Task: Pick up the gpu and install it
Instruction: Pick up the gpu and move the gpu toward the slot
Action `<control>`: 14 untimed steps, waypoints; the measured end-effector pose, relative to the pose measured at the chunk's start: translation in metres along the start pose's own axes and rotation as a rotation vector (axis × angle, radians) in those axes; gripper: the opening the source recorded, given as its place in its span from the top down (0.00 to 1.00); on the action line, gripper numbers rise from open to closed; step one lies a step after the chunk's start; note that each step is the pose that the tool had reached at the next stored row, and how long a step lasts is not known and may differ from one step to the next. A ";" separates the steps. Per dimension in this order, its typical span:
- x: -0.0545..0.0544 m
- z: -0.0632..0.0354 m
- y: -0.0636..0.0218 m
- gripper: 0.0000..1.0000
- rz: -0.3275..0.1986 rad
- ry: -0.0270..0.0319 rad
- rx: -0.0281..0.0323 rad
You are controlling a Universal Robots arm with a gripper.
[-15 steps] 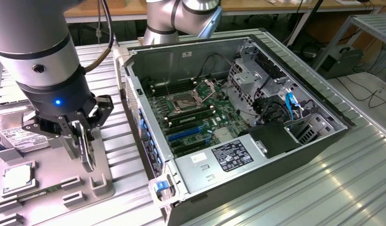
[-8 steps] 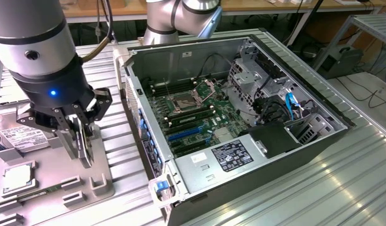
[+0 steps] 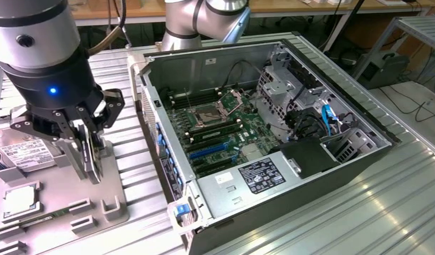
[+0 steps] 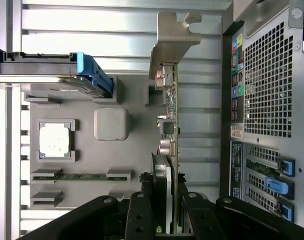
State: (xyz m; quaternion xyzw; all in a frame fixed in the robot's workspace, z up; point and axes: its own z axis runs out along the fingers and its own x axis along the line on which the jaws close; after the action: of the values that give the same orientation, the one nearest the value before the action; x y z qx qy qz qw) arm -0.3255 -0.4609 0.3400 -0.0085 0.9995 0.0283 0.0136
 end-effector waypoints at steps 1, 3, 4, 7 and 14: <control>0.000 -0.0024 0.0001 0.72 0.000 0.0000 0.0001; 0.000 -0.0067 0.0004 0.72 0.000 -0.0001 -0.0001; 0.000 -0.0091 0.0005 0.72 0.000 -0.0001 -0.0001; 0.000 -0.0162 0.0009 0.72 0.000 0.0000 0.0000; -0.001 -0.0336 0.0019 0.72 0.000 0.0000 0.0000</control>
State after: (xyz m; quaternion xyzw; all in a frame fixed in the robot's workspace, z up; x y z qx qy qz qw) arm -0.3255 -0.4609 0.3737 -0.0085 0.9995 0.0283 0.0136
